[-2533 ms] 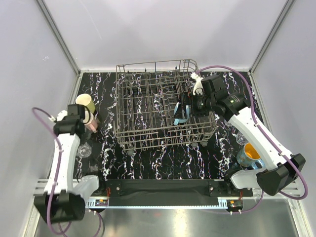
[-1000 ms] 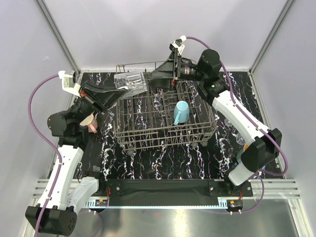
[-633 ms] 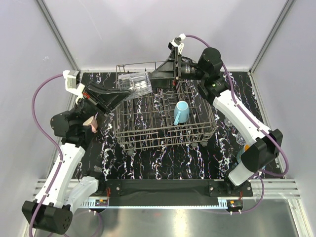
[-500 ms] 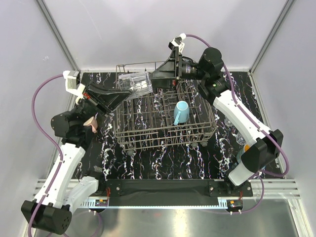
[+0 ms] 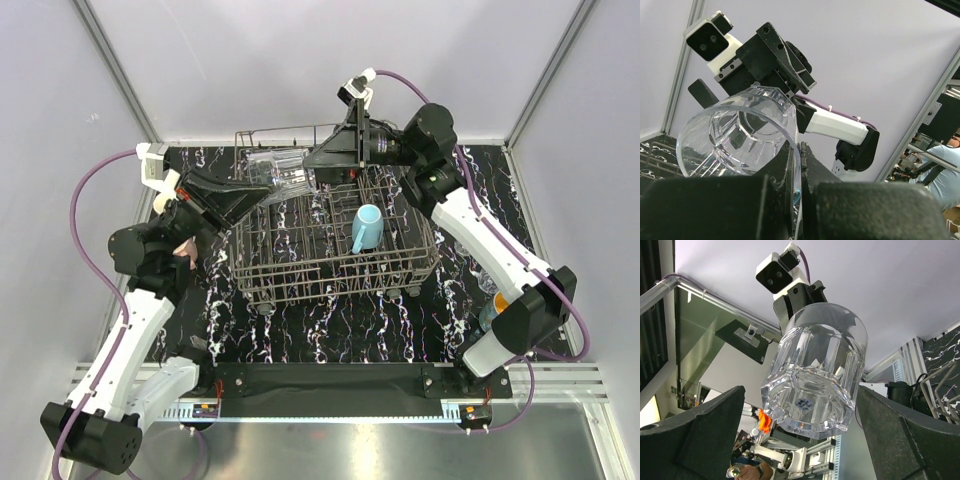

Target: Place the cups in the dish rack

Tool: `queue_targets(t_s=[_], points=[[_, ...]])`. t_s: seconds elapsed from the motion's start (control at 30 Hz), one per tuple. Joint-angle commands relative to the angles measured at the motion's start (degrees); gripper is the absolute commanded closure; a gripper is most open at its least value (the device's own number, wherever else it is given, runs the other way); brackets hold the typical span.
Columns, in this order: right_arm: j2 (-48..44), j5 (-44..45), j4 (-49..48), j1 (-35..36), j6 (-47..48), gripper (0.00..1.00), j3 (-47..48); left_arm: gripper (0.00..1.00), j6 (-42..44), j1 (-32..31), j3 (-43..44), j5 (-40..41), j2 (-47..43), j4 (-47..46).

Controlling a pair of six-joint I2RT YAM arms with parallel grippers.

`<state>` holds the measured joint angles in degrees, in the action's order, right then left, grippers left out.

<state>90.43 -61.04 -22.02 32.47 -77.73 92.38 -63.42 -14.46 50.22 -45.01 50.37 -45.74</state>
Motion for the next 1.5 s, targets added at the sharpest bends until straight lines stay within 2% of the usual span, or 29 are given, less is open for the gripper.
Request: queue_targets(t_s=[0.0,0.07,0.17,0.27,0.4,0.43,0.5,0.53,0.57,0.63,0.73,0.87,1.17,1.27,1.33,1.47], points=[[-1.84,-2.60,0.28,2.42,2.21,0.00,2.01,1.00,1.28,-0.22,1.55,1.95,1.04,-1.11],[-2.01,-1.90,7.29,2.78,7.56,0.02,3.59,1.00,1.80,-0.57,1.90,1.69,1.31,-0.24],[-1.75,-1.02,15.05,2.69,12.51,0.10,5.35,1.00,2.51,-0.92,1.90,1.33,1.31,1.52],[-1.40,-0.67,21.11,2.78,17.07,0.12,7.11,1.00,3.56,-1.19,1.38,1.60,0.96,3.81],[-1.05,0.91,30.35,2.78,22.97,0.31,10.09,1.00,4.09,-1.36,0.76,1.60,0.78,4.52],[-1.05,1.18,31.68,2.78,24.02,0.34,10.45,1.00,4.00,-1.54,0.67,1.51,0.96,4.34],[-1.05,2.15,34.48,2.78,26.30,0.28,11.33,1.00,3.48,-1.80,0.06,1.42,1.05,3.73],[-0.96,3.11,35.81,2.69,27.36,0.12,11.85,1.00,3.22,-1.89,0.06,1.51,1.13,3.20],[-0.79,3.64,38.43,2.69,29.29,0.06,12.47,1.00,3.04,-1.89,-0.03,1.51,1.22,3.02],[-0.61,4.26,39.33,2.69,30.27,0.02,13.27,1.00,2.86,-2.07,-0.03,1.51,1.22,3.02],[-0.17,5.22,40.56,2.78,31.41,0.03,13.62,1.00,2.86,-2.15,-0.12,1.33,0.70,3.37],[0.18,4.96,40.39,2.78,31.06,0.11,12.66,1.00,3.56,-2.15,-0.21,1.42,0.52,4.34],[0.36,6.19,40.92,2.51,31.94,0.15,12.83,1.00,3.12,-2.24,-1.44,1.07,0.08,3.81],[0.09,6.10,40.13,1.73,31.86,0.10,12.22,1.00,2.51,-2.24,-1.87,0.81,-0.01,3.02],[-0.43,5.49,38.82,1.20,30.98,0.02,11.42,1.00,1.72,-2.24,-2.14,0.81,-0.18,1.97],[-0.79,4.52,35.91,0.49,28.95,0.01,9.75,1.00,1.10,-2.24,-2.14,0.89,-0.27,1.00]])
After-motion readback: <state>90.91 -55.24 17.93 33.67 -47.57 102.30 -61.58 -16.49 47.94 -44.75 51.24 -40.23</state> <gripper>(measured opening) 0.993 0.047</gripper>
